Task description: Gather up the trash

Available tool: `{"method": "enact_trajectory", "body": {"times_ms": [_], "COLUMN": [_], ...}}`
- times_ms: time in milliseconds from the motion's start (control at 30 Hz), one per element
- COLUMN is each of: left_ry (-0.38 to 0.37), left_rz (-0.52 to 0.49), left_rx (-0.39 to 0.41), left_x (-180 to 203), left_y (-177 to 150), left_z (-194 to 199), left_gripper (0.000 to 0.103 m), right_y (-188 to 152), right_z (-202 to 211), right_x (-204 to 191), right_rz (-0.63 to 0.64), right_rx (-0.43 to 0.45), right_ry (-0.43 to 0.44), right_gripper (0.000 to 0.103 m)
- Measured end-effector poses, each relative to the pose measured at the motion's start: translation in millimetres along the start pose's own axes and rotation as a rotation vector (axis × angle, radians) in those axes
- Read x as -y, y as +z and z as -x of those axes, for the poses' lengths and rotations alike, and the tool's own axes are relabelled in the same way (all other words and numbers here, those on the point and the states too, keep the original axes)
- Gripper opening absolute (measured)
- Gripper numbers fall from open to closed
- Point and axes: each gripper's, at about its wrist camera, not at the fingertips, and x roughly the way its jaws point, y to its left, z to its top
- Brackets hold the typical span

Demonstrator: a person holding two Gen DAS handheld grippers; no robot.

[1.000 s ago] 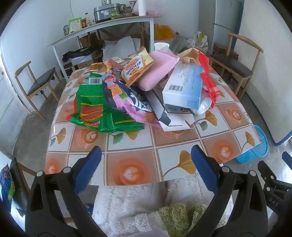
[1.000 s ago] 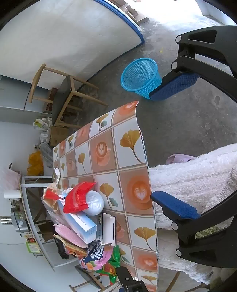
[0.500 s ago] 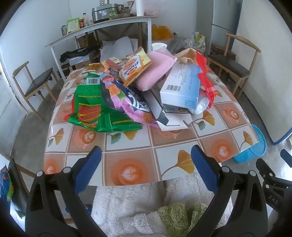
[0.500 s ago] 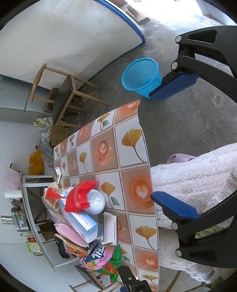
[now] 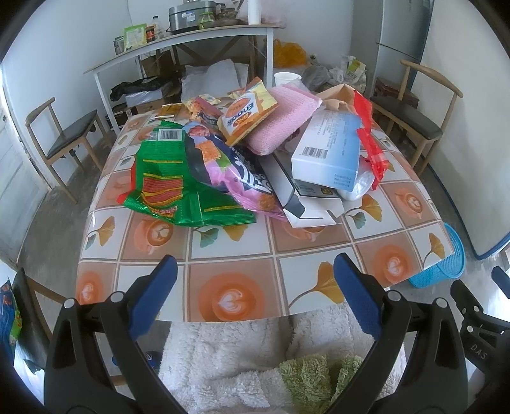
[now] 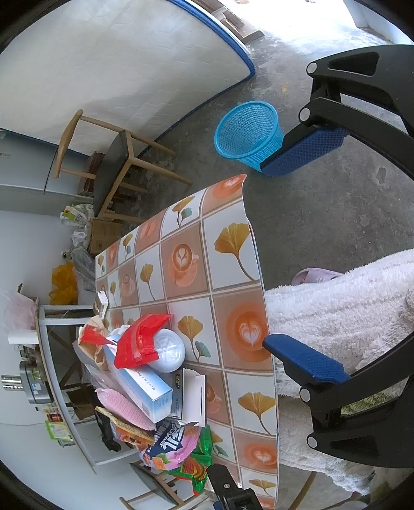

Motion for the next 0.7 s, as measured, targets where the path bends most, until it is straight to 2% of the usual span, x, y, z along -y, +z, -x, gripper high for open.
{"method": "enact_trajectory", "body": {"times_ms": [700], "left_ry": [0.014], "left_rz": [0.014], "left_rx": [0.002], "left_x": [-8.5], "left_y": [3.4], "left_z": [-0.4], "left_gripper": [0.094], "right_y": [2.2], "right_z": [2.0], "right_x": [-4.5], "right_rz": [0.001], "right_rx": [-0.001], "right_ry": [0.004], "right_gripper": [0.097]}}
